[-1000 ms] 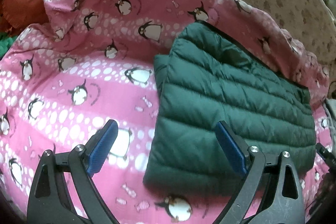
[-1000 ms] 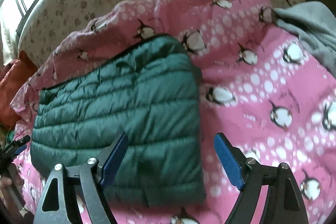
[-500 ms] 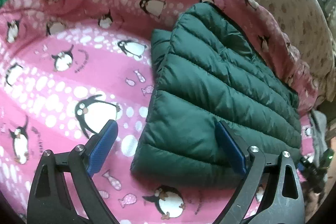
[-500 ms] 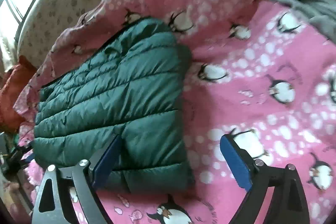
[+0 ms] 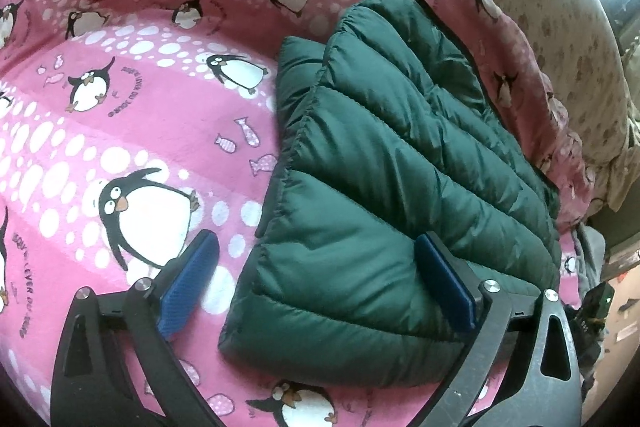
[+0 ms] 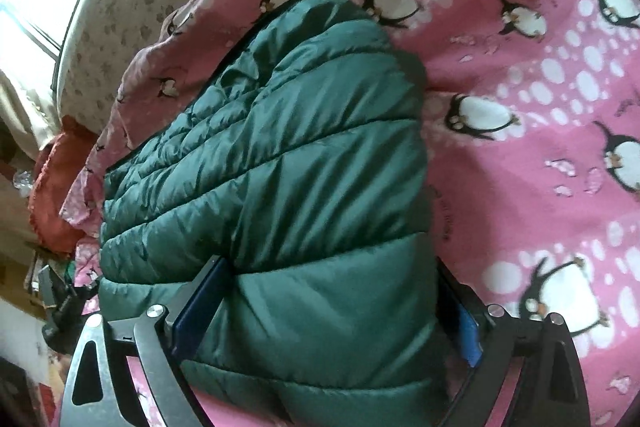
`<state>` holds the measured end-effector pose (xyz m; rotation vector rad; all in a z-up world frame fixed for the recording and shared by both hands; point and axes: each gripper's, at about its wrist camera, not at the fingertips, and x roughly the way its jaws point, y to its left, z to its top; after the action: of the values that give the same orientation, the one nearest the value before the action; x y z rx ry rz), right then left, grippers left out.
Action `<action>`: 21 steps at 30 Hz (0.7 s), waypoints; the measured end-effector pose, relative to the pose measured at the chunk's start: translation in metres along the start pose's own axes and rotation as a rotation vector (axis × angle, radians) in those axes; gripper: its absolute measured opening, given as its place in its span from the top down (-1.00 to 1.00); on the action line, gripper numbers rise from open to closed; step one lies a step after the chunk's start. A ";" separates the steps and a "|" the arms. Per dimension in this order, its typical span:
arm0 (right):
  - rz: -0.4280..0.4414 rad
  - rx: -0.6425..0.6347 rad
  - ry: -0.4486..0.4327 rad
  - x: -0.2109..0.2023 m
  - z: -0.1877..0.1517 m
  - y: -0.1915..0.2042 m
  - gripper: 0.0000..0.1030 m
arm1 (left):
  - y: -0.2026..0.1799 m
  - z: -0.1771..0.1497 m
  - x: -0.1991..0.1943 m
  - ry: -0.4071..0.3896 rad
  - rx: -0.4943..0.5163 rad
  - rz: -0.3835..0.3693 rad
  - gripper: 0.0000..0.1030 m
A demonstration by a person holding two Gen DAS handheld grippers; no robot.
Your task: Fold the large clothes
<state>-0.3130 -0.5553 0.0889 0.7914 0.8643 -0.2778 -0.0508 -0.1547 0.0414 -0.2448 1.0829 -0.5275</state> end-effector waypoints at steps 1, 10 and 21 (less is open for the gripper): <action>0.001 0.000 0.002 0.001 0.000 0.001 -0.84 | -0.001 0.000 0.000 -0.004 0.001 0.003 -0.95; -0.026 -0.020 0.003 0.006 -0.002 0.011 -0.92 | -0.005 -0.002 0.005 -0.019 0.007 0.011 -0.98; -0.027 -0.052 -0.015 0.002 -0.004 0.017 -0.77 | -0.006 -0.002 0.006 -0.006 0.002 0.008 -0.98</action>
<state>-0.3047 -0.5402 0.0944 0.7288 0.8654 -0.2838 -0.0525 -0.1625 0.0387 -0.2401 1.0774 -0.5206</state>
